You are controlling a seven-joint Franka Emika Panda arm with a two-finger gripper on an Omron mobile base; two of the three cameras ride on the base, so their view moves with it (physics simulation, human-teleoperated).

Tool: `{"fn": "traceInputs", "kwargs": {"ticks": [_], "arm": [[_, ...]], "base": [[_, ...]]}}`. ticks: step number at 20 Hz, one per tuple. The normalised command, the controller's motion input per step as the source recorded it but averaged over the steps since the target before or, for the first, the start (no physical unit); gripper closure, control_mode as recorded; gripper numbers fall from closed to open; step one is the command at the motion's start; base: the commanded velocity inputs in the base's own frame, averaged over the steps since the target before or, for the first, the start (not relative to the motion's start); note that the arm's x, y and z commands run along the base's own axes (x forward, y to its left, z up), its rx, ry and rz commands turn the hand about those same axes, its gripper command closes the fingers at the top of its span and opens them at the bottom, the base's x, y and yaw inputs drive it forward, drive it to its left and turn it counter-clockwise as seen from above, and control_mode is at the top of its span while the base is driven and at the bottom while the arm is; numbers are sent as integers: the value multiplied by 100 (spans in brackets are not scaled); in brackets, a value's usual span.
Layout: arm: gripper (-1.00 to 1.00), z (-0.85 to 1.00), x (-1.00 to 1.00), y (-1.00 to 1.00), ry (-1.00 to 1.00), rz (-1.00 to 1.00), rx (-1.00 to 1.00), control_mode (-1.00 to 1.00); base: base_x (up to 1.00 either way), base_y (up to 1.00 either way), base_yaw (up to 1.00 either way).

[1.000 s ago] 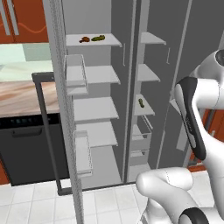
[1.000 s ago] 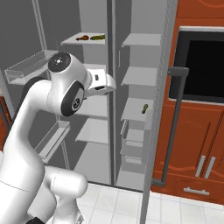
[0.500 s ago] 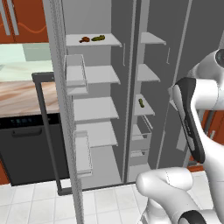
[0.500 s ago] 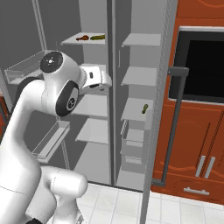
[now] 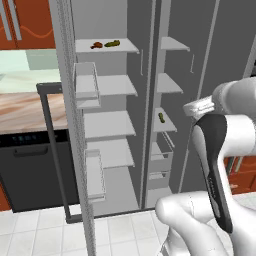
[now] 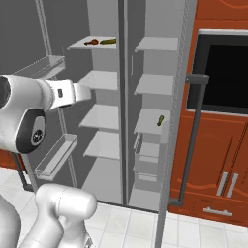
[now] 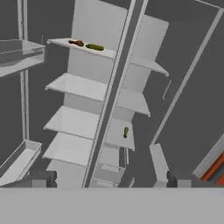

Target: Pick up the frozen chicken drumstick from the freezer, place it on any shelf in the fridge, and close the fridge and freezer doors when done.

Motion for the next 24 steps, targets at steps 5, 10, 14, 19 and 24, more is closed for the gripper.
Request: {"fn": "traceInputs", "kwargs": {"ticks": [5, 10, 14, 19, 24], "arm": [[-100, 0, -92, 99, -7, -5, 14, -100], [-100, 0, -97, 100, -8, -9, 21, -100], [-100, -1, -56, 100, -9, -16, 22, -100], [-100, -9, -27, 100, -10, -23, 23, -100], [-100, -23, 8, 95, -2, -28, 16, -100]], "base": [[0, 0, 0], [0, 0, 0], [0, 0, 0], [0, 0, 0], [0, 0, 0]]}}
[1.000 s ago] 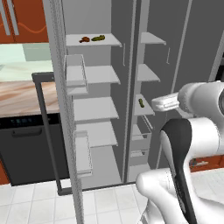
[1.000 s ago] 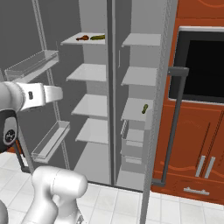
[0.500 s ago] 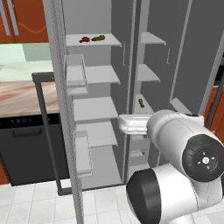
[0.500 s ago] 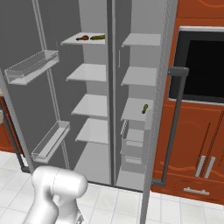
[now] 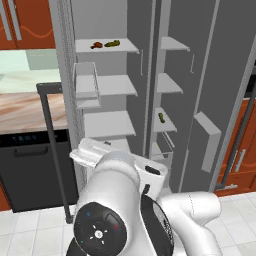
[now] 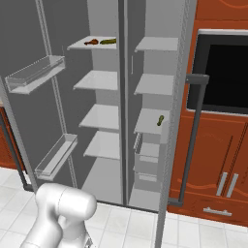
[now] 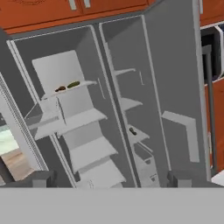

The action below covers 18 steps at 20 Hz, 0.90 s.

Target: Pick up the frozen chicken drumstick from the freezer, place it on any shelf in the fridge, and close the fridge and freezer doors when done.

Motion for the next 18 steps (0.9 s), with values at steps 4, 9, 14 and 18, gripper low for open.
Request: {"fn": "traceInputs", "kwargs": {"ticks": [4, 9, 14, 18], "arm": [[-100, -27, 56, 62, 0, -28, -2, -100], [-100, -26, 53, 27, 0, -12, -6, -100], [-100, -56, 33, 0, 0, -1, -10, -100], [-100, -7, 3, 8, 0, 0, 0, -100]], "base": [[0, 0, 0], [0, 0, 0], [0, 0, 0], [0, 0, 0]]}}
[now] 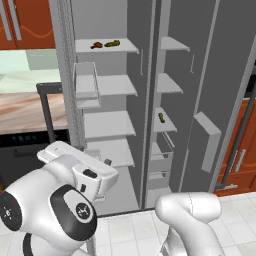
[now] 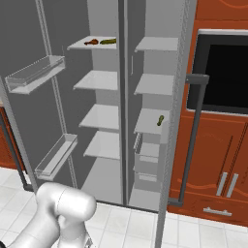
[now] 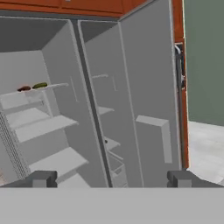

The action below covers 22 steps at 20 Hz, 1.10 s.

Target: Pick up the frozen chicken drumstick from the freezer, place it on any shelf in the fridge, and close the fridge and freezer doors when done.

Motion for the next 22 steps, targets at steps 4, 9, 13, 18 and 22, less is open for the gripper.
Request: {"fn": "traceInputs", "kwargs": {"ticks": [4, 9, 13, 18, 22], "arm": [[-100, -24, 26, 48, 0, -3, -2, -100], [-100, -11, 24, 46, 0, -5, -2, -100], [-100, -13, 42, 55, 0, -11, -1, -100], [-100, -24, 65, 41, 3, -13, -2, -100], [-100, -38, 71, 26, 2, -10, -2, -100]], "base": [[0, 0, 0], [0, 0, 0], [0, 0, 0], [0, 0, 0], [0, 0, 0]]}}
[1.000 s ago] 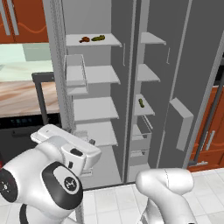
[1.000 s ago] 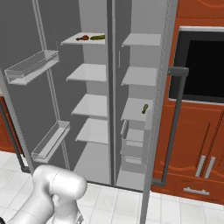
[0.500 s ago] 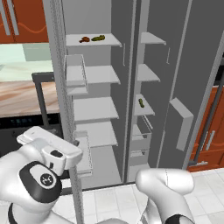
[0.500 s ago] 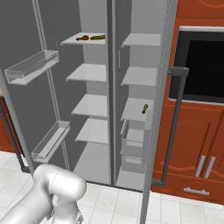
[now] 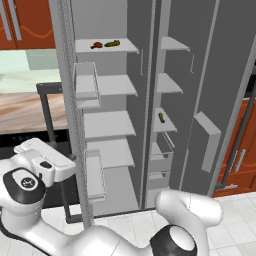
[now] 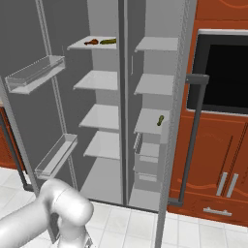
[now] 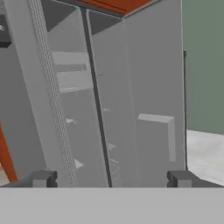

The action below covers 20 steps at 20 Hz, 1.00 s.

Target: Pick up the frozen chicken drumstick from the freezer, place it on any shelf in the fridge, and close the fridge and freezer doors when done.

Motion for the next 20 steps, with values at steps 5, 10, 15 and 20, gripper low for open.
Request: {"fn": "traceInputs", "kwargs": {"ticks": [5, 10, 15, 20], "arm": [[-100, -19, 64, 43, 1, -11, -1, -100], [-100, -23, 61, 37, 0, -9, -3, -100], [-100, -30, 48, 3, 0, -6, -3, -100], [-100, -17, 62, 20, 0, -10, -2, -100]], "base": [[0, 0, 0], [0, 0, 0], [0, 0, 0], [0, 0, 0]]}}
